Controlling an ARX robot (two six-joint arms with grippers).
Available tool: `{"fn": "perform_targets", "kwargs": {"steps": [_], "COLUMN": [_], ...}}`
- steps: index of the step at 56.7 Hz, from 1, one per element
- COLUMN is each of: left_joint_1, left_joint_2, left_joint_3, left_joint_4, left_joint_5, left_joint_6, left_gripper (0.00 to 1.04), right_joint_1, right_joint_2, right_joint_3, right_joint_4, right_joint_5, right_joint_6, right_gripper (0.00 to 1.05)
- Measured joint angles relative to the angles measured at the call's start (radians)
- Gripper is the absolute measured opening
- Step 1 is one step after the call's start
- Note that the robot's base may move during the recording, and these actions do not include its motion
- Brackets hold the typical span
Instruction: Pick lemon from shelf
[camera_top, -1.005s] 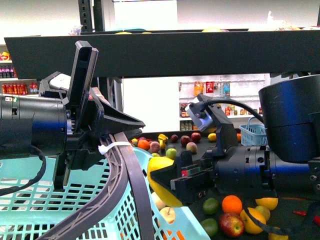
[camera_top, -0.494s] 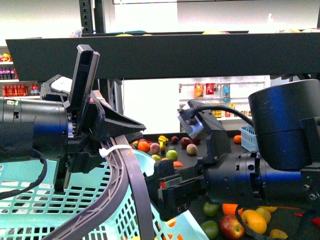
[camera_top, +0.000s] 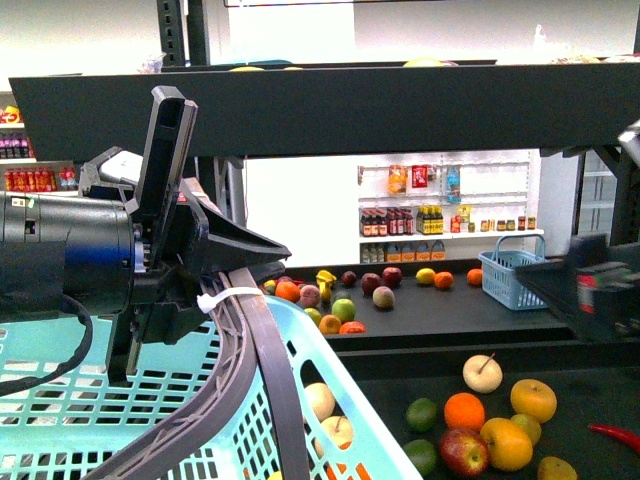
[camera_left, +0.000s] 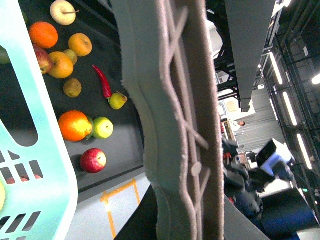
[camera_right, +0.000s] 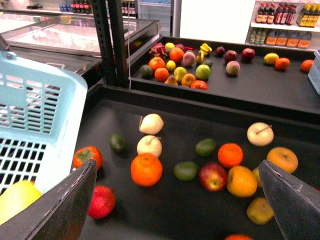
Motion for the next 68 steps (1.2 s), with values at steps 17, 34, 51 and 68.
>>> {"fn": "perform_targets", "kwargs": {"steps": [17,34,51,68], "left_joint_1": [0.000,0.000,0.000,0.000], "left_joint_2": [0.000,0.000,0.000,0.000], "left_joint_3": [0.000,0.000,0.000,0.000], "left_joint_4": [0.000,0.000,0.000,0.000], "left_joint_5": [-0.001,0.000,-0.001,0.000], "left_joint_6": [0.000,0.000,0.000,0.000], "left_gripper": [0.08,0.08,0.08,0.08], "right_joint_1": [-0.027,0.035,0.037,0.037], "right_joint_2": [-0.838,-1.342,-1.390,-1.392], "right_joint_3": [-0.487,-0.603,-0.644,-0.644], "right_joint_4": [-0.368,-0.658,-0.658,-0.658], "right_joint_5": [0.316,0.345,0.347,0.347], "right_joint_6": [0.065,0.066,0.068,0.068], "right_gripper": [0.70,0.22,0.03,0.03]}}
